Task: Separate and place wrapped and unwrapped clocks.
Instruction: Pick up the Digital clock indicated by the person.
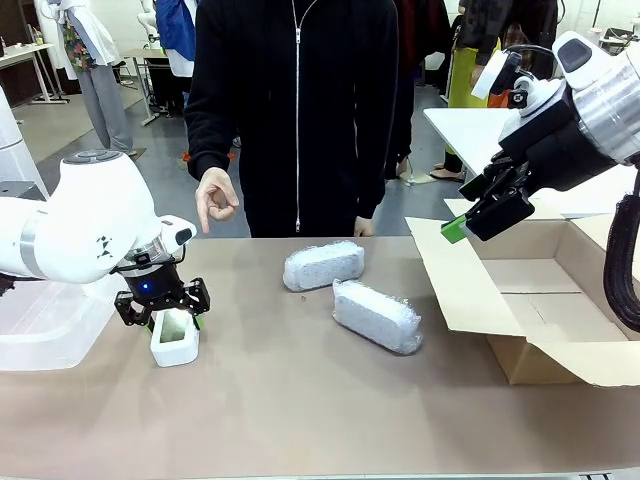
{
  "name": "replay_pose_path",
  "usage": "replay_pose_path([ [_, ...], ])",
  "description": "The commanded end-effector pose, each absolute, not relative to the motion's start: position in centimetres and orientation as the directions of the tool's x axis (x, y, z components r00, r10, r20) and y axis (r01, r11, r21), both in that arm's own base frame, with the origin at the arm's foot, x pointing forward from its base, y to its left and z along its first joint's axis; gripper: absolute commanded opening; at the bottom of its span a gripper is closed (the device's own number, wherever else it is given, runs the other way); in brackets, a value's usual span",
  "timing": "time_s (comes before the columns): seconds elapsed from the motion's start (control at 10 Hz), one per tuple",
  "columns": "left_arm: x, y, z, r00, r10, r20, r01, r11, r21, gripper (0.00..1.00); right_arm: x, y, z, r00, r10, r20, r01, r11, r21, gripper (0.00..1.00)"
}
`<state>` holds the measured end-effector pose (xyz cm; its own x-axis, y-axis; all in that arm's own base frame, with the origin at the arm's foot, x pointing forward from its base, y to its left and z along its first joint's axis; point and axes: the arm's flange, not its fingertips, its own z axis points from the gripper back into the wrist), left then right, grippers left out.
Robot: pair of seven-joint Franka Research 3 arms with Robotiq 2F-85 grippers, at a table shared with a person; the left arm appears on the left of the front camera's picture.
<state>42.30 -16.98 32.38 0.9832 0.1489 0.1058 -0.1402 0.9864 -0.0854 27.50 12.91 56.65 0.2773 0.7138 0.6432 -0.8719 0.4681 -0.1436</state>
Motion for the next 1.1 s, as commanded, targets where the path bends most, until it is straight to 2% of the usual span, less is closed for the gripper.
replay_pose_path([
  [0.0, 42.2, -17.3, 32.1, 0.972, 0.200, 0.122, -0.195, 0.980, -0.048, 0.61, 27.5, 12.9, 56.6, 0.277, 0.712, 0.645, -0.877, 0.461, -0.133, 1.00],
  [0.1, 42.2, -17.3, 32.1, 0.973, 0.209, 0.094, -0.204, 0.977, -0.056, 0.76, 27.5, 12.9, 56.6, 0.277, 0.712, 0.645, -0.877, 0.461, -0.133, 1.00],
  [0.2, 42.3, -17.3, 32.1, 0.974, 0.210, 0.085, -0.206, 0.977, -0.049, 0.42, 27.5, 12.9, 56.6, 0.277, 0.712, 0.645, -0.877, 0.461, -0.133, 1.00],
  [0.3, 42.3, -17.3, 32.2, 0.974, 0.210, 0.082, -0.206, 0.977, -0.046, 0.56, 27.5, 12.9, 56.6, 0.277, 0.712, 0.645, -0.877, 0.461, -0.133, 1.00],
  [0.4, 42.2, -17.3, 32.5, 0.976, 0.206, 0.073, -0.203, 0.978, -0.044, 0.22, 27.5, 12.9, 56.6, 0.277, 0.712, 0.645, -0.877, 0.461, -0.133, 1.00],
  [0.5, 41.7, -17.3, 34.3, 0.977, 0.193, 0.093, -0.190, 0.981, -0.046, 0.37, 27.5, 12.9, 56.6, 0.277, 0.712, 0.645, -0.877, 0.461, -0.133, 1.00],
  [0.9, 37.2, -16.8, 46.5, 0.996, 0.047, 0.073, -0.043, 0.998, -0.055, 0.37, 27.5, 12.9, 56.6, 0.277, 0.712, 0.645, -0.877, 0.461, -0.133, 1.00],
  [1.0, 35.7, -16.9, 49.9, 0.994, 0.013, 0.109, -0.006, 0.998, -0.067, 0.37, 27.5, 12.9, 56.6, 0.277, 0.712, 0.645, -0.877, 0.461, -0.133, 1.00],
])
